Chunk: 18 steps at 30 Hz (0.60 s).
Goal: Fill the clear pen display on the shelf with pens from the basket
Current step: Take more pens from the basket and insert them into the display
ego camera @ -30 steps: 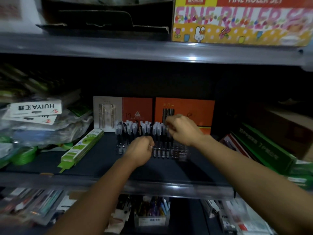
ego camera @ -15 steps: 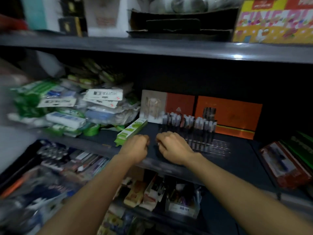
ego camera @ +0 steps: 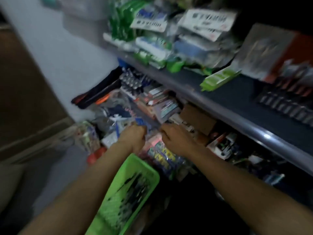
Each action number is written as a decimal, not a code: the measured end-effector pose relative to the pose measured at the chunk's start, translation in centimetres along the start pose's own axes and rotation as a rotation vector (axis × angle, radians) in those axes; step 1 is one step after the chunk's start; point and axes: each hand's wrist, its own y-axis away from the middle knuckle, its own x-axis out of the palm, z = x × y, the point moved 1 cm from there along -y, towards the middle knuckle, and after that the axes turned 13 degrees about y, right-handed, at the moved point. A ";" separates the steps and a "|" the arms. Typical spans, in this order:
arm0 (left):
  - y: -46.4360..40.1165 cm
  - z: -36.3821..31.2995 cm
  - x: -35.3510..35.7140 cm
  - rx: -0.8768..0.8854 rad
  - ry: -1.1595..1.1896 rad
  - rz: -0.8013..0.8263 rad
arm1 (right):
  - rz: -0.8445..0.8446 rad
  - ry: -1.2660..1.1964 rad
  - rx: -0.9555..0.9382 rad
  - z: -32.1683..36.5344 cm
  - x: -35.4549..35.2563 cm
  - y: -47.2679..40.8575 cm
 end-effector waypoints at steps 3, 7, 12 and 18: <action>2.4 4.2 3.2 -0.121 0.052 0.064 | 0.106 -0.021 -0.050 3.0 3.3 0.0; 5.3 8.2 8.5 -0.231 0.102 0.169 | 0.186 -0.097 -0.165 5.3 7.0 1.2; 7.6 11.3 13.8 -0.381 0.203 0.276 | 0.328 -0.057 -0.193 6.1 10.3 2.3; 7.7 12.2 17.3 -0.476 0.304 0.268 | 0.384 -0.102 -0.185 6.1 12.1 2.7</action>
